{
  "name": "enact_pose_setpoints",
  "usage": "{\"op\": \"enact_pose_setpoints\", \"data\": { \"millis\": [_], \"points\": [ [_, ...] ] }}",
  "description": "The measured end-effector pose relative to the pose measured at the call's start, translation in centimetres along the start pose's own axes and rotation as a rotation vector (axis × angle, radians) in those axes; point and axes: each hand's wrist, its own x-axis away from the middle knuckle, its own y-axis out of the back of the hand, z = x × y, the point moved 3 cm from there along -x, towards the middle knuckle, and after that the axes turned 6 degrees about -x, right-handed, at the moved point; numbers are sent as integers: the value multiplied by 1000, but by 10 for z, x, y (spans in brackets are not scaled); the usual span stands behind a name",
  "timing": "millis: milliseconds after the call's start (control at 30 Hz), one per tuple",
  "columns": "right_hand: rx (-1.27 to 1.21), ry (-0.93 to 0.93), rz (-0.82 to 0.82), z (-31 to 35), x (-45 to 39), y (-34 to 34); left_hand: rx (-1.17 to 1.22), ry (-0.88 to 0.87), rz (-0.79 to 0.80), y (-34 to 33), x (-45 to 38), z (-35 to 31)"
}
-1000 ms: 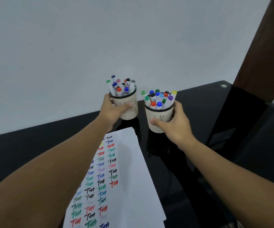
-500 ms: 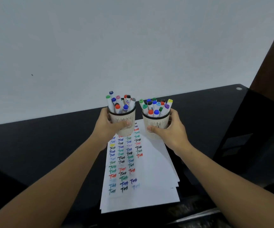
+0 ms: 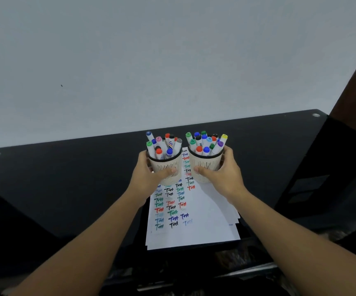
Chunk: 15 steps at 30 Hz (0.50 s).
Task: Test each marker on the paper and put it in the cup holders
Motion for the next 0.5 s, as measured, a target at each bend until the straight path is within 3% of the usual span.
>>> {"op": "enact_pose_setpoints", "data": {
  "millis": [333, 400, 500],
  "points": [
    [10, 27, 38, 9, 9, 17, -105, 60, 49, 9, 10, 3],
    [44, 96, -37, 33, 12, 39, -187, 47, 28, 34, 23, -11],
    [-114, 333, -154, 107, 14, 97, -203, -148, -19, 92, 58, -63]
  ]
}}
